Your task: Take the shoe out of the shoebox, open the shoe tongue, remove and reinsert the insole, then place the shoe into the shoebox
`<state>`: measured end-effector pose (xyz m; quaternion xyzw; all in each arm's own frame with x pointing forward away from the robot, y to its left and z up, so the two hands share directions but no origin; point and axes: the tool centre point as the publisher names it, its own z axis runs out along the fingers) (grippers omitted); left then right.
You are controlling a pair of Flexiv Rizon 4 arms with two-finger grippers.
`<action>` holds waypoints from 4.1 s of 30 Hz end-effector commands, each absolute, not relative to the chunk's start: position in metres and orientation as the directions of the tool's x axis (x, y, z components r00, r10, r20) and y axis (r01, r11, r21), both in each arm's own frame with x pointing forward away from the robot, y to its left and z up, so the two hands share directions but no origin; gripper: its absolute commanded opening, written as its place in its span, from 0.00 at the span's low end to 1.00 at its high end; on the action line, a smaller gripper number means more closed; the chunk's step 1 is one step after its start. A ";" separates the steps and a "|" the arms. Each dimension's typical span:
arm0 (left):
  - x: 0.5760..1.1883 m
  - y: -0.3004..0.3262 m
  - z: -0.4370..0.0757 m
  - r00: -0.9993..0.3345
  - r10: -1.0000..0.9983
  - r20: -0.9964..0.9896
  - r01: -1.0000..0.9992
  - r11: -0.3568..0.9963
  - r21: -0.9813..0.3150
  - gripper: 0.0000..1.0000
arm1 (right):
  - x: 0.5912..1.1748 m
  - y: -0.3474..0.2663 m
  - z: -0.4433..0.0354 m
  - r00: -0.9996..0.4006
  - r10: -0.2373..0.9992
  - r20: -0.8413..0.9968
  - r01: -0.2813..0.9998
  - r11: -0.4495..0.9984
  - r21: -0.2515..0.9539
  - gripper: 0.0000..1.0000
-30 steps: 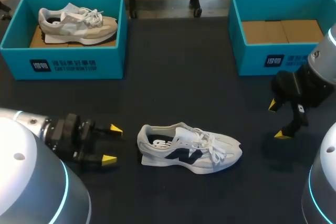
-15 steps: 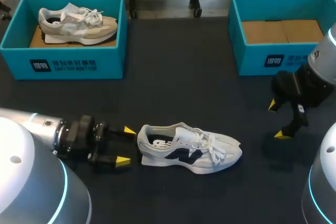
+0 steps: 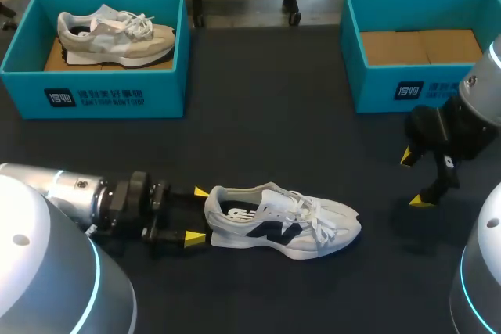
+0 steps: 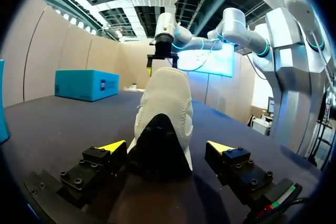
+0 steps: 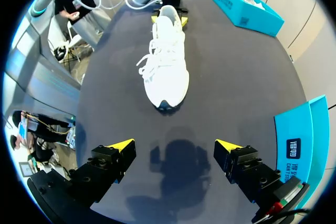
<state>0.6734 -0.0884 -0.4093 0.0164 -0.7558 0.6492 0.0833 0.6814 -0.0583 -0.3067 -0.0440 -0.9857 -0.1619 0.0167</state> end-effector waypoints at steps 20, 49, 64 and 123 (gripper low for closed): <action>0.681 -0.114 -0.416 -0.985 0.088 0.145 -0.127 0.181 -0.975 1.00 | 0.680 -0.058 -0.307 -0.996 0.083 0.045 0.093 0.944 0.316 1.00; 0.677 -0.140 -0.422 -0.982 0.134 0.133 -0.104 0.204 -0.973 1.00 | 0.680 -0.058 -0.307 -0.996 0.083 0.045 0.093 0.944 0.316 1.00; 0.675 -0.150 -0.422 -0.981 0.129 0.144 -0.118 0.190 -0.975 1.00 | 0.680 -0.058 -0.307 -0.996 0.083 0.045 0.093 0.944 0.316 1.00; 0.677 -0.144 -0.425 -0.982 0.104 0.155 -0.133 0.189 -0.973 0.00 | 0.661 0.039 -0.254 -0.274 0.961 0.032 0.962 0.273 0.017 1.00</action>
